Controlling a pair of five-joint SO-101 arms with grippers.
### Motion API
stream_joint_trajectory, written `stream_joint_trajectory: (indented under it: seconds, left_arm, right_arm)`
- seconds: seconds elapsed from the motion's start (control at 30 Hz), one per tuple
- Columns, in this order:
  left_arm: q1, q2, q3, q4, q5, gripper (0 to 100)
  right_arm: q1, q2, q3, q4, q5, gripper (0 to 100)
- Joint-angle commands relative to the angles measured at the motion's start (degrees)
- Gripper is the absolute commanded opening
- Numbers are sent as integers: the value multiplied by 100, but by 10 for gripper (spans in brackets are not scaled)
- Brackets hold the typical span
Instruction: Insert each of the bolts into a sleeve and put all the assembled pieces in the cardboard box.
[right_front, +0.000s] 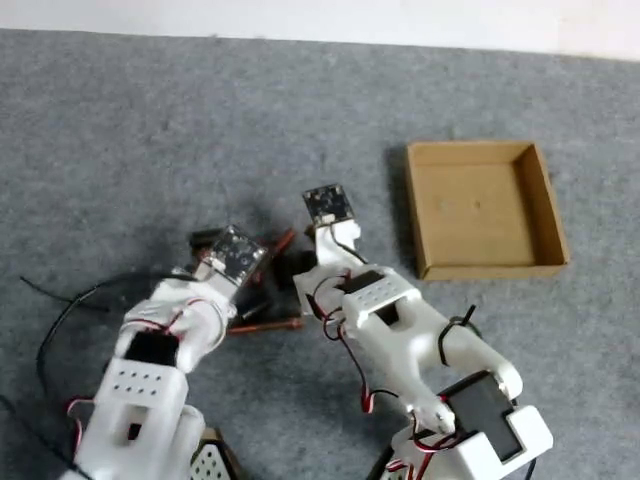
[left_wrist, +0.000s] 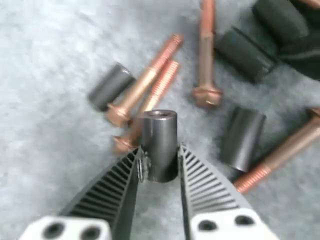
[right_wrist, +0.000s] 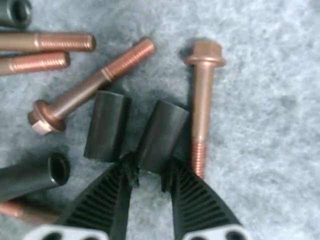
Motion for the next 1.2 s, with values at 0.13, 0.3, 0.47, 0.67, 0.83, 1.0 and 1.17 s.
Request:
stream_joint_trajectory:
  seconds: [0.13, 0.3, 0.47, 0.67, 0.83, 1.0, 1.17]
  left_arm:
    - [-154, -848, 154, -105, 44, 6]
    - [-145, -884, 180, -105, 44, 6]
    - [-136, -875, 180, -105, 44, 6]
    - [-136, -875, 180, -105, 44, 6]
    - [-136, -875, 180, -105, 44, 6]
    - [-136, -875, 180, -105, 44, 6]
    - [-136, -866, 180, -105, 44, 6]
  right_arm:
    - [259, -31, -136, -136, 44, 6]
    - [259, -31, -136, -136, 44, 6]
    - [259, -31, -136, -136, 44, 6]
    - [259, -31, -136, -136, 44, 6]
    - [259, -31, -136, -136, 44, 6]
    - [259, -31, -136, -136, 44, 6]
    - [259, -31, -136, -136, 44, 6]
